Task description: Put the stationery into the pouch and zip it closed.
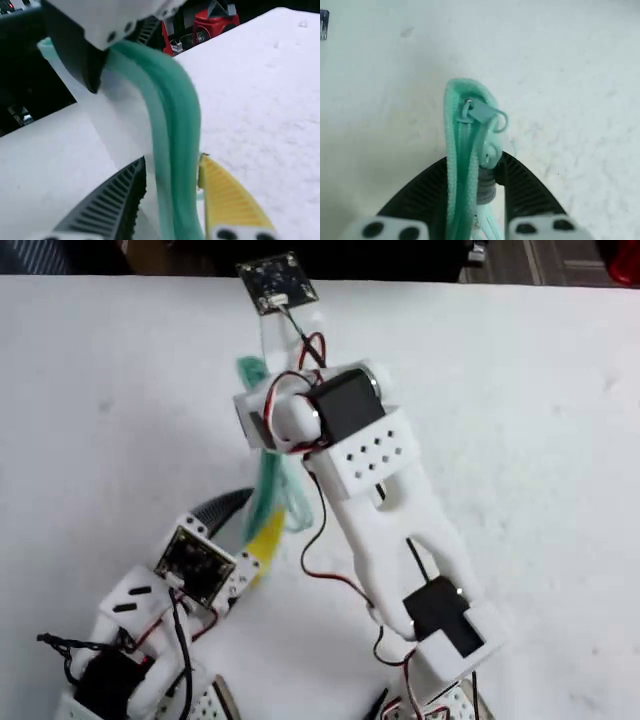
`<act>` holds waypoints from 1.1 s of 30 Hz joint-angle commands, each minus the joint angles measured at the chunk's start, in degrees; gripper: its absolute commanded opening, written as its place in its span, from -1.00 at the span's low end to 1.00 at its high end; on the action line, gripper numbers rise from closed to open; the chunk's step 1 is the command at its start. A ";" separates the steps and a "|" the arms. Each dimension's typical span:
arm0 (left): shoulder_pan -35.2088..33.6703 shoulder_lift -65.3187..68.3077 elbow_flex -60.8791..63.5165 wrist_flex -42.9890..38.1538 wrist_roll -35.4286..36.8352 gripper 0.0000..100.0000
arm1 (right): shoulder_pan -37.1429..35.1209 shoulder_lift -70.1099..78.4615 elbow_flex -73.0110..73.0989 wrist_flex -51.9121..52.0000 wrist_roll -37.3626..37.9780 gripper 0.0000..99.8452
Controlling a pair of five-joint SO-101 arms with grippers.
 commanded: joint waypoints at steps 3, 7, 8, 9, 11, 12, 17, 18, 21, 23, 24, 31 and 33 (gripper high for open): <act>-0.22 0.40 -11.87 10.90 1.14 -0.53 | -0.04 -0.57 -3.69 -4.44 0.70 -0.97; -0.40 0.40 -18.46 15.21 1.23 -0.53 | -0.48 -0.84 -12.13 -4.26 0.79 -0.97; -0.75 0.40 -20.57 16.26 1.32 -0.53 | -0.48 -0.84 -14.24 -4.26 0.88 -0.97; -1.80 0.40 -22.59 17.23 1.32 -0.53 | -0.40 -0.84 -15.91 -4.26 0.79 -0.97; -4.97 0.40 -26.02 18.37 1.32 -0.53 | 1.19 -0.40 -17.41 -3.65 0.62 -0.97; -6.90 0.40 -27.16 18.64 1.32 -0.53 | 1.98 -0.22 -17.14 -3.74 0.53 -0.97; -16.84 0.40 -26.37 16.00 6.95 -0.53 | 6.20 2.33 -13.27 -5.67 0.97 -0.97; -18.68 0.40 -24.97 14.33 8.26 -0.53 | 7.60 3.38 -11.87 -6.11 0.97 -0.97; -23.96 0.40 -17.76 7.03 12.22 -0.53 | 12.00 7.43 -6.86 -7.34 0.97 -0.97; -26.42 0.40 -11.96 1.41 14.33 -0.53 | 14.90 9.45 -3.25 -8.48 0.88 -0.97; -27.30 0.40 -9.23 -1.32 15.12 -0.53 | 16.13 10.33 -1.76 -8.75 0.70 -0.97; -29.76 0.40 -0.88 -10.64 19.69 -0.53 | 21.32 10.86 8.53 -8.75 0.97 -0.97; -29.67 0.40 -0.70 -10.73 19.69 -0.53 | 22.64 10.95 10.55 -8.75 1.05 -0.97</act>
